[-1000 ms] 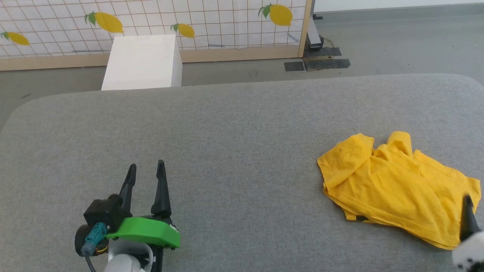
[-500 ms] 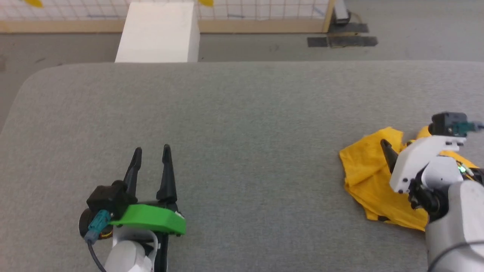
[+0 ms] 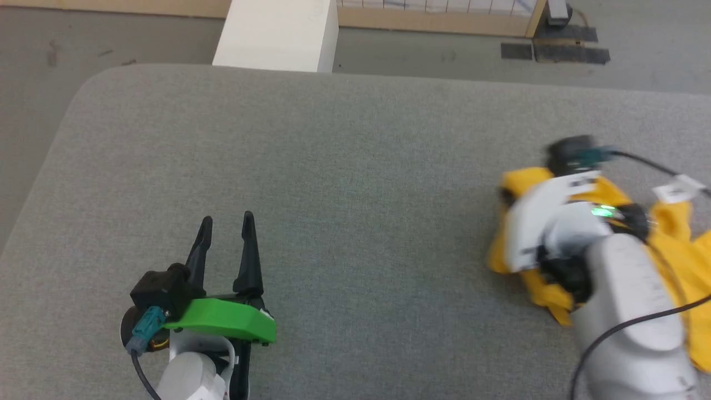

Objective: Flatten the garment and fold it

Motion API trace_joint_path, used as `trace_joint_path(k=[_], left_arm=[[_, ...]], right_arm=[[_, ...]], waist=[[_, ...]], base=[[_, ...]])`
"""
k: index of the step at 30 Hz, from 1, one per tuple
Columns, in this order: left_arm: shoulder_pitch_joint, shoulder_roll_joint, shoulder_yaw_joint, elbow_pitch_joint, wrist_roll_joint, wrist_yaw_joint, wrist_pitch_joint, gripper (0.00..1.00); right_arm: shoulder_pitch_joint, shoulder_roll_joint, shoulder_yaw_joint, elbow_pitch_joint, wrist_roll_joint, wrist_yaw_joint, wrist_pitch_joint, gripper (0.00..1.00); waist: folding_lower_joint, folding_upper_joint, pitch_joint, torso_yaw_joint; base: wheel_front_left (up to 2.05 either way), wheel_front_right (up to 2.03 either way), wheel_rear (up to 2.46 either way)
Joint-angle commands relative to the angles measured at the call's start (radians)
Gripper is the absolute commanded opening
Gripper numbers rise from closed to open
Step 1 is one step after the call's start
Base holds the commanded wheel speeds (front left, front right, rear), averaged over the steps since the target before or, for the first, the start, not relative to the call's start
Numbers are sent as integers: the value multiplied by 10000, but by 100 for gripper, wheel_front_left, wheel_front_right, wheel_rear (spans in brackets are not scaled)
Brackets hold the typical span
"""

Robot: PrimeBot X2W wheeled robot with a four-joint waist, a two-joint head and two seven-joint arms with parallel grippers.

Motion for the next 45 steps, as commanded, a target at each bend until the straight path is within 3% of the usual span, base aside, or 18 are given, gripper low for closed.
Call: trace_joint_path(k=[1, 7, 10, 11, 12, 13, 18, 25, 29, 33, 39, 45], left_arm=[[-31, -24, 24, 12, 35, 40, -47, 100], [249, -24, 224, 30, 144, 50, -47, 100], [343, -24, 316, 36, 172, 29, -47, 100], [373, -24, 345, 33, 182, 21, -47, 100], [396, -24, 358, 23, 184, 23, -47, 100], [426, -24, 365, 13, 185, 24, -47, 100], [497, -24, 393, 57, 190, -28, -47, 100], [607, -24, 198, 132, 216, -109, -47, 100], [642, -24, 81, 127, 291, -160, -47, 100], [545, -24, -244, 230, 408, -293, -47, 100], [-87, -24, -1433, 1233, 816, -685, 330, 100], [-1631, -16, -2632, 2623, 1269, -998, 2572, 100]], right_arm=[[192, 30, 872, -380, 362, -13, -220, 0], [1598, 30, 4418, -1988, 1240, -13, 34, 0], [2410, 30, 5426, -2247, 1365, -13, 573, 0], [2695, 30, 5610, -2264, 1353, -13, 770, 13], [2887, 9, 5707, -2280, 1304, -13, 877, 52], [3109, -6, 5700, -2309, 1268, -13, 946, 100], [3696, 8, 4725, -3126, 1154, -13, -16, 100], [4520, 26, 1682, -4942, 998, -13, -2924, 100], [5031, 27, -133, -5024, 706, -13, -4055, 100], [5398, 28, -1319, -4455, 493, -13, -4707, 100], [5573, 29, -1860, -3709, 592, -13, -5033, 100], [5375, 29, -1623, -3559, 782, -13, -5108, 100]], waist=[[0, 0, -332, -2], [0, 0, -783, -122], [0, 0, -894, -186], [0, 0, -918, -210], [0, 0, -933, -233], [0, 0, -944, -265], [0, 0, -980, -489], [0, 0, -1152, -883], [0, 0, -1181, -1203], [0, 0, -1149, -1512], [0, 0, -1042, -1994], [0, 0, -780, -2358]], base=[[0, 0, 0], [0, 0, 0], [0, 0, 0], [0, 0, 0], [0, 0, 0], [0, 0, 0], [0, 0, 0], [0, 0, 0], [0, 0, 0], [0, 0, 0], [0, 0, 0], [0, 0, 0]])
